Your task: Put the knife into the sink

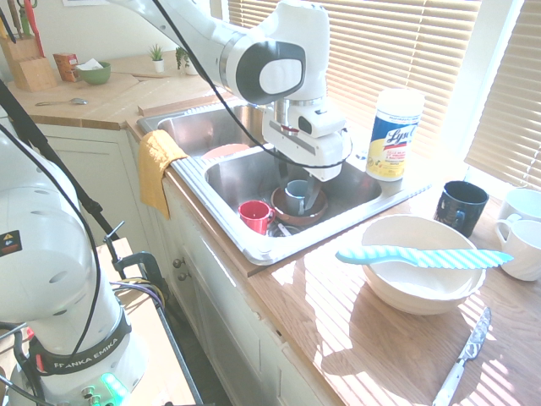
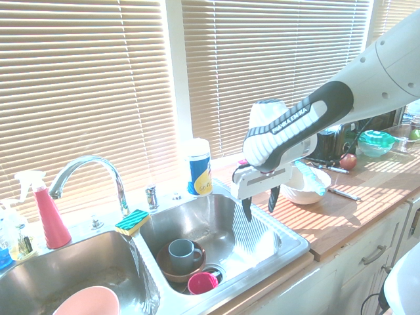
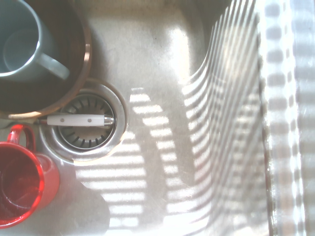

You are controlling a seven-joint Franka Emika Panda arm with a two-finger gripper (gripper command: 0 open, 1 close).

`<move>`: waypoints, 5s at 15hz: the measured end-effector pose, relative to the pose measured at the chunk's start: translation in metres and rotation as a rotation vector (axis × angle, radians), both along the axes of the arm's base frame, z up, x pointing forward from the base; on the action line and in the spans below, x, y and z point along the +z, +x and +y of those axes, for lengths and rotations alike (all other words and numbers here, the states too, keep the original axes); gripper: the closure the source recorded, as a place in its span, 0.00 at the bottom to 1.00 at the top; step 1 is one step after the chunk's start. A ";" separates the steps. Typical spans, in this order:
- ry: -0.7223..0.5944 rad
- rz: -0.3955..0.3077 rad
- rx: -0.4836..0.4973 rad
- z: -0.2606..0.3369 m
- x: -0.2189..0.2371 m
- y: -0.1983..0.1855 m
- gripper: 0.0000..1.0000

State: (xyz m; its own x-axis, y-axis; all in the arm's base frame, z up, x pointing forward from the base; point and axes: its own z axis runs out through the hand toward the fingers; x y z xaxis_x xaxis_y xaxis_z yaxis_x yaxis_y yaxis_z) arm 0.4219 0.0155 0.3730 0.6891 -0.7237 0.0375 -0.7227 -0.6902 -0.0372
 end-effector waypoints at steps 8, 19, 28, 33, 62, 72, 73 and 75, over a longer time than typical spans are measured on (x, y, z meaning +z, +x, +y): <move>-0.059 -0.071 -0.205 -0.068 0.084 0.033 0.00; -0.047 -0.030 -0.505 -0.216 0.059 -0.014 0.00; -0.045 -0.074 -0.491 -0.236 0.035 -0.008 1.00; -0.037 -0.071 -0.481 -0.237 0.033 -0.007 1.00; -0.069 -0.215 -0.040 -0.060 0.115 0.037 1.00; -0.109 -0.132 0.345 0.046 -0.032 0.058 1.00; -0.113 -0.114 0.350 0.052 -0.047 0.058 1.00; -0.124 -0.089 0.358 0.060 -0.069 0.058 1.00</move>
State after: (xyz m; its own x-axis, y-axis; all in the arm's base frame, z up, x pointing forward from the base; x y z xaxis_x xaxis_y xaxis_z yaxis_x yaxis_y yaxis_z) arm 0.4795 0.0756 0.3038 0.8872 -0.4245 0.1809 -0.4333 -0.9012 0.0103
